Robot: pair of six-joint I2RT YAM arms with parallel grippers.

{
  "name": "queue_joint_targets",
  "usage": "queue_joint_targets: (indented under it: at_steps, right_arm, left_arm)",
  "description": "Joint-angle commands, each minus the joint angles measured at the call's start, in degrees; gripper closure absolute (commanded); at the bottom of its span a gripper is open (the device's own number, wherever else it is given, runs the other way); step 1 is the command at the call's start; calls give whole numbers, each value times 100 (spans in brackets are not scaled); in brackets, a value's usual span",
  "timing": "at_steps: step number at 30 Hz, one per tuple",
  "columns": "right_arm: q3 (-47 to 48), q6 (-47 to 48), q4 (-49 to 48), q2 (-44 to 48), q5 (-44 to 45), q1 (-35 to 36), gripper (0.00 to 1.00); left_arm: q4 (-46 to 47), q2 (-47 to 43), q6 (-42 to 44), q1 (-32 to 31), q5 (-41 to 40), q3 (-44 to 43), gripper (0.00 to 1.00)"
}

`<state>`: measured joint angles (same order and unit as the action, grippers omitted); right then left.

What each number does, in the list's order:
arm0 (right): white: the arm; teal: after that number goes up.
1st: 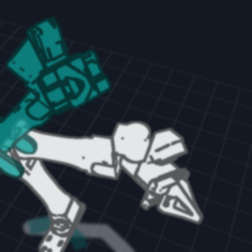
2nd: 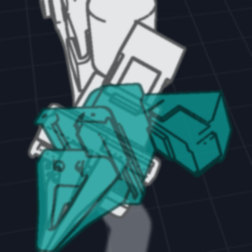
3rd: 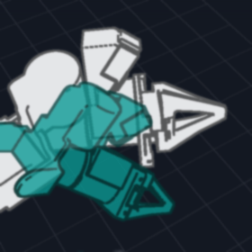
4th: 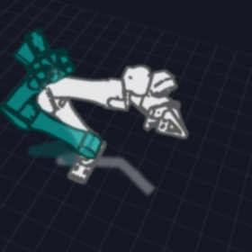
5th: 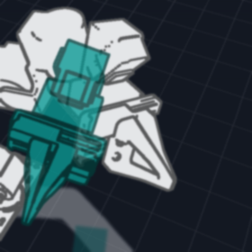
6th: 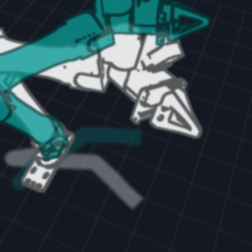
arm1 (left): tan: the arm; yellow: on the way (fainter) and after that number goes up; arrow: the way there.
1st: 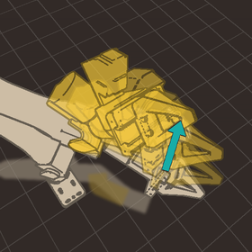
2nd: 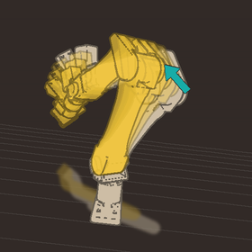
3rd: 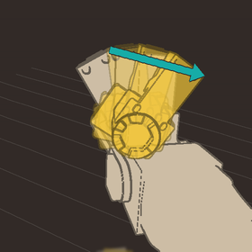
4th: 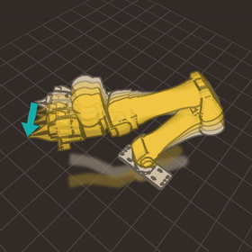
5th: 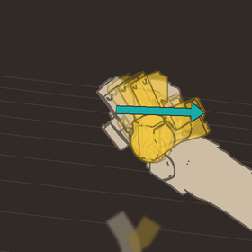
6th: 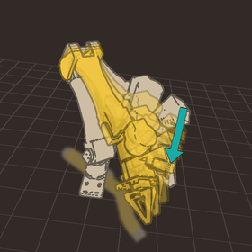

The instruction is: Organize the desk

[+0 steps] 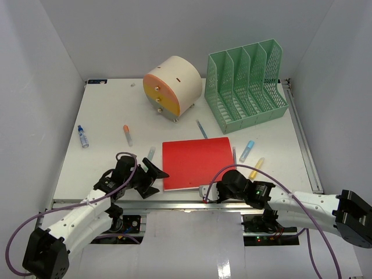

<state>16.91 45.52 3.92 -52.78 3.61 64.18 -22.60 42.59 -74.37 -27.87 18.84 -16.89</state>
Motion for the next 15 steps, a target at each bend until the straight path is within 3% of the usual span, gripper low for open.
queue_joint_targets:
  at_steps: [1,15]
  right_arm:
    - [111,45,73,241,-98,24,78]
    - [353,-55,135,331,-285,-83,83]
  left_arm:
    - [265,4,-492,-43,-117,179,4]
    - [432,143,-691,-99,-30,152,4]
